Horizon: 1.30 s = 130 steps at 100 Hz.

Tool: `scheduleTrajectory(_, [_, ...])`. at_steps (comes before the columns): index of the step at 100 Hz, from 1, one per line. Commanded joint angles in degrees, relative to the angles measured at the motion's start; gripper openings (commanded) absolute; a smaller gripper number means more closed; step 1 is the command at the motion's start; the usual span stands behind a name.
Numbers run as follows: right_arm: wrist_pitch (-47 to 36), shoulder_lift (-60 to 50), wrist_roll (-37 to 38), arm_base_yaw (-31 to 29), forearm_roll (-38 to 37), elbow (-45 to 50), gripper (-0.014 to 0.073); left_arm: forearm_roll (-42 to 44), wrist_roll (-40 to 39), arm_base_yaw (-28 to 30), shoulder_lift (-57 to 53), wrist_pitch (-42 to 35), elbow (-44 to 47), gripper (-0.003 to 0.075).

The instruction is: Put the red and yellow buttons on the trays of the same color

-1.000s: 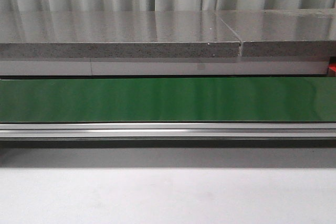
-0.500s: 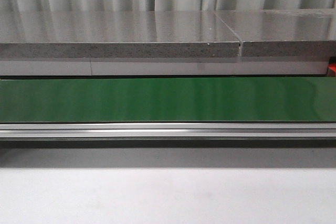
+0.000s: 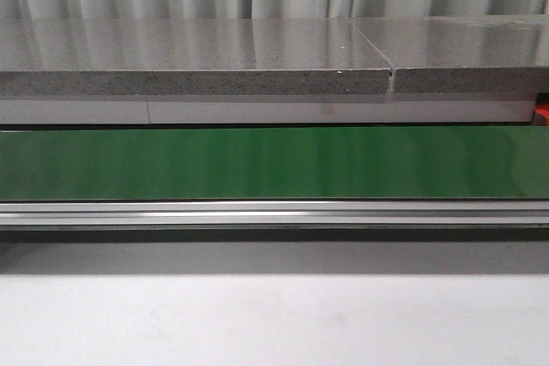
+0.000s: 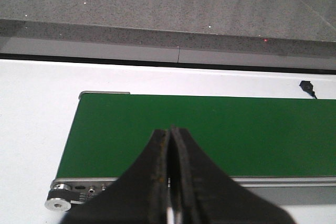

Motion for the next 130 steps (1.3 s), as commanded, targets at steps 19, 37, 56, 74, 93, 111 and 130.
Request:
scheduleTrajectory(19, [-8.87, -1.26, 1.76, 0.09, -0.86, 1.05, -0.0067, -0.2, 0.08, -0.42, 0.39, -4.37, -1.54, -0.0019])
scheduleTrajectory(37, [-9.21, -1.26, 1.76, 0.09, -0.78, 1.05, -0.0067, -0.2, 0.08, -0.42, 0.39, -4.37, -1.54, -0.0019])
scheduleTrajectory(56, [-9.15, -1.26, 1.76, 0.09, -0.8, 1.05, -0.0067, -0.2, 0.08, -0.42, 0.39, -4.37, -1.54, -0.0019])
scheduleTrajectory(74, [-9.15, -1.26, 1.76, 0.09, -0.8, 1.05, -0.0067, -0.2, 0.08, -0.42, 0.39, -4.37, -1.54, -0.0019])
scheduleTrajectory(93, [-9.15, -1.26, 1.76, 0.09, -0.8, 1.05, -0.0067, -0.2, 0.08, -0.42, 0.39, -4.37, -1.54, -0.0019])
scheduleTrajectory(111, [-9.15, -1.26, 1.76, 0.09, -0.8, 1.05, -0.0067, -0.2, 0.08, -0.42, 0.39, -4.37, -1.54, -0.0019])
scheduleTrajectory(130, [-9.15, -1.26, 1.76, 0.09, -0.8, 1.05, -0.0067, -0.2, 0.08, -0.42, 0.39, -4.37, -1.54, -0.0019])
